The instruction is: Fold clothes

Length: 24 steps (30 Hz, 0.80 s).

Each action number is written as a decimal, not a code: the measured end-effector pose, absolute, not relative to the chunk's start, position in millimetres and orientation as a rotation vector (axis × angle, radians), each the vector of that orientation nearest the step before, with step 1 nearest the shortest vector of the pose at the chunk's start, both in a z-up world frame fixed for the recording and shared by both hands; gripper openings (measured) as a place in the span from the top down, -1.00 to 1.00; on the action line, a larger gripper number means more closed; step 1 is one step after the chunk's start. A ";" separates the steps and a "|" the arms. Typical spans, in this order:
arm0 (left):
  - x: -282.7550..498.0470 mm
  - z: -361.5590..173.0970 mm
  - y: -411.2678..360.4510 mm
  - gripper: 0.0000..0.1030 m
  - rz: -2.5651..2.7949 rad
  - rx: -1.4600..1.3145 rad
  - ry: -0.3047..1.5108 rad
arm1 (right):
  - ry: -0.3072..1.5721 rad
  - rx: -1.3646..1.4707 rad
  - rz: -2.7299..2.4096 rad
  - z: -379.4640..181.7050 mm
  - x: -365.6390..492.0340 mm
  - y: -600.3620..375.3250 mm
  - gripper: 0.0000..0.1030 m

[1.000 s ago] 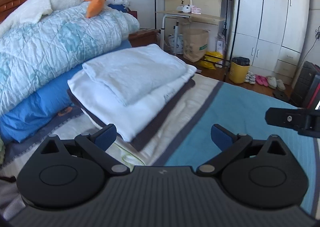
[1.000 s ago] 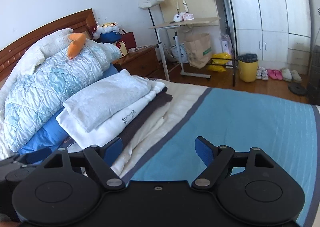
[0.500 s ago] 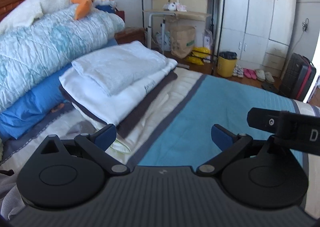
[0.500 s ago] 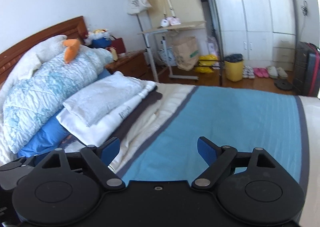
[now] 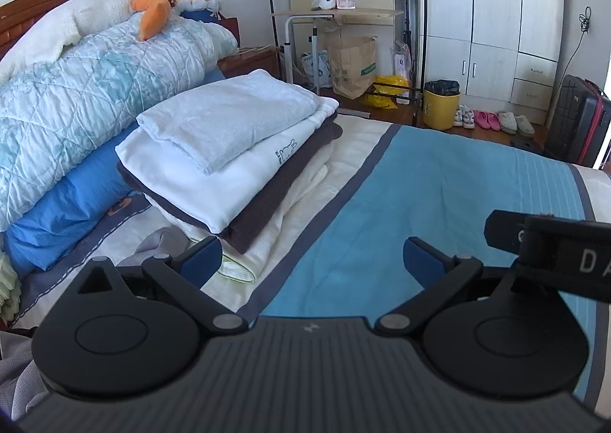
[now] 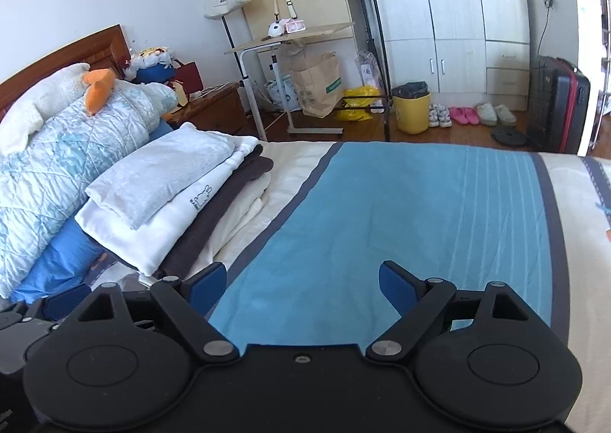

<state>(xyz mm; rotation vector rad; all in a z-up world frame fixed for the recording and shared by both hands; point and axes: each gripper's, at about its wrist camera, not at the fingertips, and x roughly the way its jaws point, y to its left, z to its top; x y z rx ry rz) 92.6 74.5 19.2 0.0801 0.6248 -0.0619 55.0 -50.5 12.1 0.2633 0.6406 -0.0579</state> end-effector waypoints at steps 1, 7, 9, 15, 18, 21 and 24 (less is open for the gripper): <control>93.4 19.1 74.3 -1.00 -0.063 0.079 0.627 | 0.639 0.257 -0.062 12.3 55.2 -50.2 -0.75; 94.7 17.5 75.6 -1.00 -0.072 0.067 0.638 | 0.638 0.251 -0.064 12.0 55.3 -51.1 -0.75; 95.2 16.8 74.8 -1.00 -0.072 0.075 0.636 | 0.639 0.251 -0.067 11.2 55.0 -51.2 -0.75; 96.3 15.6 69.2 -1.00 -0.062 0.122 0.621 | 0.650 0.265 -0.079 8.7 55.4 -51.8 -0.75; 96.3 15.7 68.2 -1.00 -0.061 0.125 0.625 | 0.662 0.270 -0.080 7.9 56.3 -53.0 -0.75; 95.6 16.0 68.9 -1.00 -0.066 0.121 0.627 | 0.659 0.263 -0.081 9.1 54.4 -52.3 -0.75; 94.8 15.4 68.4 -1.00 -0.065 0.126 0.632 | 0.661 0.265 -0.084 6.9 54.4 -53.2 -0.75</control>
